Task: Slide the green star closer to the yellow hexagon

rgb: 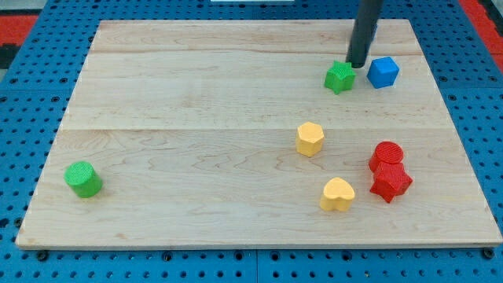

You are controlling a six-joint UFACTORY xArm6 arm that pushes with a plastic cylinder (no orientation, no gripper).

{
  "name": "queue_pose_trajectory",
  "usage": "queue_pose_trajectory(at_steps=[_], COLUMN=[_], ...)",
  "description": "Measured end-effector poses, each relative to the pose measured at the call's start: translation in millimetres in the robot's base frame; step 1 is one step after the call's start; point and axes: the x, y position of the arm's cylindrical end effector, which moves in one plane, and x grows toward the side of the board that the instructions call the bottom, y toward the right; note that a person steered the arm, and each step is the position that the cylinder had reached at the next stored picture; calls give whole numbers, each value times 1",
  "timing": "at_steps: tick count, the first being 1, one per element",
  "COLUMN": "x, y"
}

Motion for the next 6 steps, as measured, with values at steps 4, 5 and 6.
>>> queue_pose_trajectory(at_steps=[4,5,6], x=[-17,18,62], y=[-37,-42,-103])
